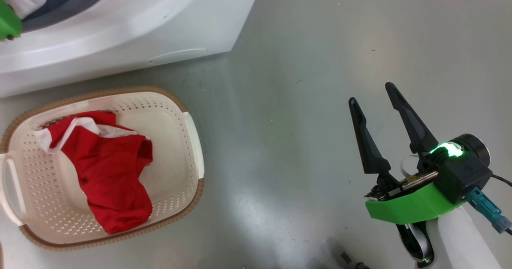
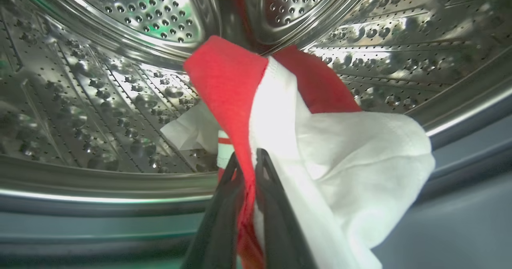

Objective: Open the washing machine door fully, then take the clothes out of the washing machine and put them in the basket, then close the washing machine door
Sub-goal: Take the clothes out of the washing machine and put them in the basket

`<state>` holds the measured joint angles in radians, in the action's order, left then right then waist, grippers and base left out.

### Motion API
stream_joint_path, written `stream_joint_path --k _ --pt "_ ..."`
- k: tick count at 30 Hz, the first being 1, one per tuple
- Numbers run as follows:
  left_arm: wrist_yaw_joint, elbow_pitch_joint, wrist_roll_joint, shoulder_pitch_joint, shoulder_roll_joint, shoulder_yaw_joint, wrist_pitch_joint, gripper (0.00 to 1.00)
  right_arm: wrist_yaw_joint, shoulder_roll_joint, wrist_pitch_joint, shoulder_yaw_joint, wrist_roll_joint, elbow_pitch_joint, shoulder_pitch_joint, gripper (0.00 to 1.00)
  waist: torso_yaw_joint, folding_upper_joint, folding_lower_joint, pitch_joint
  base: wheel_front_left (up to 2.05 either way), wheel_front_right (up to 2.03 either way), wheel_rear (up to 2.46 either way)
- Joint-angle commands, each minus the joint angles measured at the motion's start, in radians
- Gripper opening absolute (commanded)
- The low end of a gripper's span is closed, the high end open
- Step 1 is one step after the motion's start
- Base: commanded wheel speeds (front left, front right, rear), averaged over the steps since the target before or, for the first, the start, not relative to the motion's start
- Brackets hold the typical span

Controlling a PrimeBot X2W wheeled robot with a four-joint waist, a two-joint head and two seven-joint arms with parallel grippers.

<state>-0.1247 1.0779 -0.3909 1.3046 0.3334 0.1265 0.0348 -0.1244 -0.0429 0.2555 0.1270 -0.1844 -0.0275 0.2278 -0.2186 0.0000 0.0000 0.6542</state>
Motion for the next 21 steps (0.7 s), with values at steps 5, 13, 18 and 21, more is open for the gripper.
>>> stream_joint_path --k 5,13,18,21 --pt "-0.006 -0.13 -0.033 -0.106 0.061 0.002 0.087 0.0 -0.006 -0.007 0.006 0.009 0.003 -0.015 -0.014 1.0 0.023 0.0 0.0 -0.005 0.0 0.0 0.0" --pt "0.01 -0.326 -0.059 -0.276 0.06 -0.014 0.144 0.0 -0.006 -0.007 0.006 -0.007 0.005 -0.014 -0.014 1.0 0.06 0.0 0.0 -0.02 0.0 0.0 0.0" --pt "0.031 -0.457 -0.083 -0.379 0.05 -0.03 0.149 0.0 -0.006 -0.007 0.006 -0.016 0.009 -0.014 -0.015 1.0 0.08 0.0 0.0 -0.036 0.0 0.0 0.0" --pt "0.059 -0.561 -0.09 -0.465 0.045 -0.041 0.159 0.0 -0.006 -0.007 0.006 -0.019 0.011 -0.014 -0.015 1.0 0.09 0.0 0.0 -0.054 0.0 0.0 0.0"
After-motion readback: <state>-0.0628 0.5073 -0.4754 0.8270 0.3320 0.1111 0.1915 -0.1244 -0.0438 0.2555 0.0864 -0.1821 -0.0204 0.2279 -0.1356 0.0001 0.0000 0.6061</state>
